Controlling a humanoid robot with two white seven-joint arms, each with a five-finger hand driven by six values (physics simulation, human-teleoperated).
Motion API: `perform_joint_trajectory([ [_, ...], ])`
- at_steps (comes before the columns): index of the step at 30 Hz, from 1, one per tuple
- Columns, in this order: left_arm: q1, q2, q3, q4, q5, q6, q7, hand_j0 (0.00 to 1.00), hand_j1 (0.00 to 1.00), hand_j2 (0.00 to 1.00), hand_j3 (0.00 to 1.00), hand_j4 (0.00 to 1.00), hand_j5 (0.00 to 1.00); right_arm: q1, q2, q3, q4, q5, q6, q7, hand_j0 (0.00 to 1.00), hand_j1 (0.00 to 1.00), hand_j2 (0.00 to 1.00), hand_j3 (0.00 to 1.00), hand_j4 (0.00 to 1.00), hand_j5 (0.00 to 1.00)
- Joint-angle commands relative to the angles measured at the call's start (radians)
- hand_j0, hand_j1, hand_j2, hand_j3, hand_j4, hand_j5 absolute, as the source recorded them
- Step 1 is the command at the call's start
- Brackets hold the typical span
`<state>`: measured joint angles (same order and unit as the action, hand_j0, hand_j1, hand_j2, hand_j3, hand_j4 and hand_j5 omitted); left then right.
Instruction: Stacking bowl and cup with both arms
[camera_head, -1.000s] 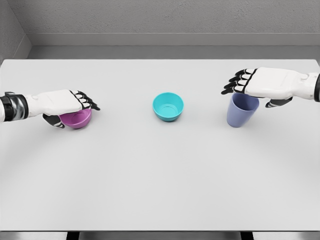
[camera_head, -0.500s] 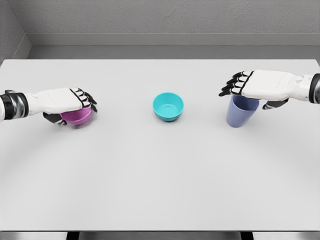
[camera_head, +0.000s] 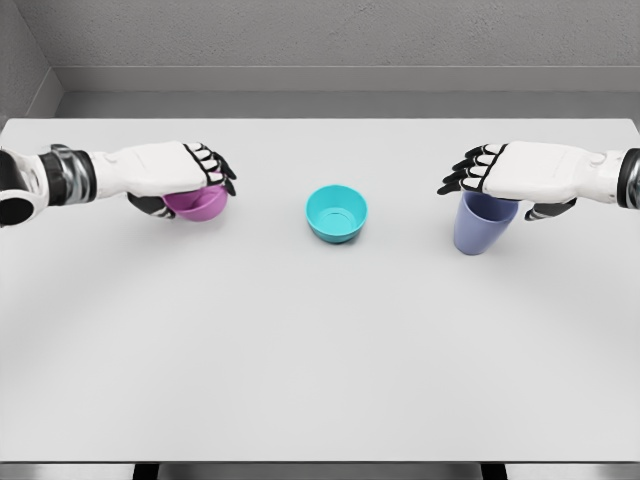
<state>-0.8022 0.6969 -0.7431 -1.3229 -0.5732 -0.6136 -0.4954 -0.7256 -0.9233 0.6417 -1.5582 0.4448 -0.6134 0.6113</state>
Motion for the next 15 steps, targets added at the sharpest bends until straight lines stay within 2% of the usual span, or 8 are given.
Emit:
perform_joint_trajectory([
  [1, -0.003, -0.042, -0.013, -0.001, 0.007, 0.003, 0.001, 0.67, 0.67, 0.67, 0.67, 0.67, 0.67, 0.0, -0.002, -0.001, 0.0, -0.003, 0.003, 0.0, 1.0, 1.0, 1.0, 1.0, 1.0, 1.0],
  [3, -0.031, -0.072, -0.038, -0.001, 0.007, 0.003, 0.003, 0.67, 0.67, 0.67, 0.67, 0.67, 0.67, 0.0, -0.002, -0.001, -0.002, -0.003, 0.003, 0.0, 1.0, 1.0, 1.0, 1.0, 1.0, 1.0],
  [15, -0.098, -0.203, -0.047, 0.002, 0.004, 0.003, 0.003, 0.67, 0.67, 0.67, 0.67, 0.67, 0.67, 0.0, -0.002, 0.015, -0.01, -0.003, 0.003, 0.0, 1.0, 1.0, 1.0, 1.0, 1.0, 1.0],
])
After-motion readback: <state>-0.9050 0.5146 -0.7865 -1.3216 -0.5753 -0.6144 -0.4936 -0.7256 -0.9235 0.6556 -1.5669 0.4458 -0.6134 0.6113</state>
